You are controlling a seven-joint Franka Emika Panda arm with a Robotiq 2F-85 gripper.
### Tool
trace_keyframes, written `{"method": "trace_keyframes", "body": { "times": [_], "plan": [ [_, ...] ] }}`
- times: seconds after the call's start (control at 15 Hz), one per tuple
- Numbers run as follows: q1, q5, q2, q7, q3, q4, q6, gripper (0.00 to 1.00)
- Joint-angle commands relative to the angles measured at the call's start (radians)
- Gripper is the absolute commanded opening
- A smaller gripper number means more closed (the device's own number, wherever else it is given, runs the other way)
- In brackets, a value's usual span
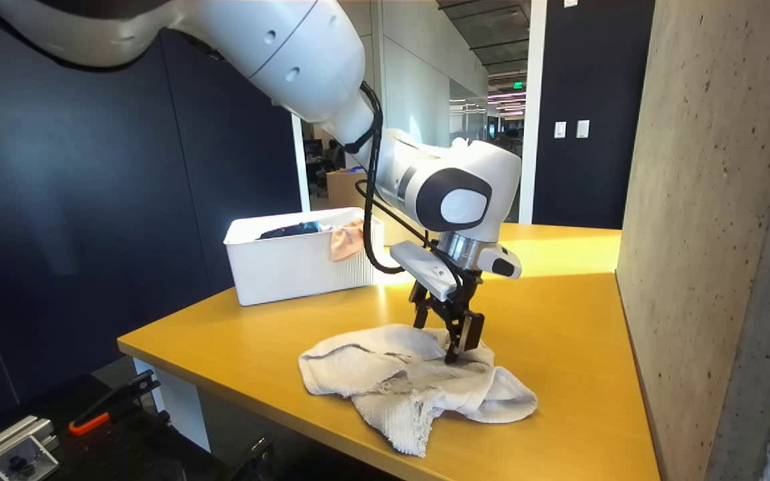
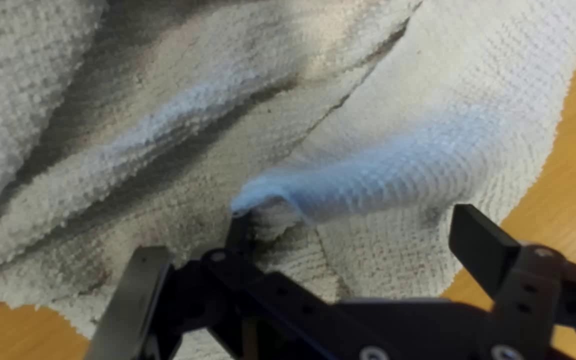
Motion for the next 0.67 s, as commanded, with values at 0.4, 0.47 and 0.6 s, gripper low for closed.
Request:
{"method": "trace_keyframes", "body": {
  "times": [0.4, 0.47, 0.6],
  "plan": [
    [0.021, -0.017, -0.193, 0.020, 0.015, -0.260, 0.154, 1.00],
    [0.024, -0.016, -0.213, 0.017, 0.015, -0.294, 0.166, 1.00],
    [0.028, -0.013, -0.231, 0.023, 0.013, -0.326, 0.182, 1.00]
  ]
}}
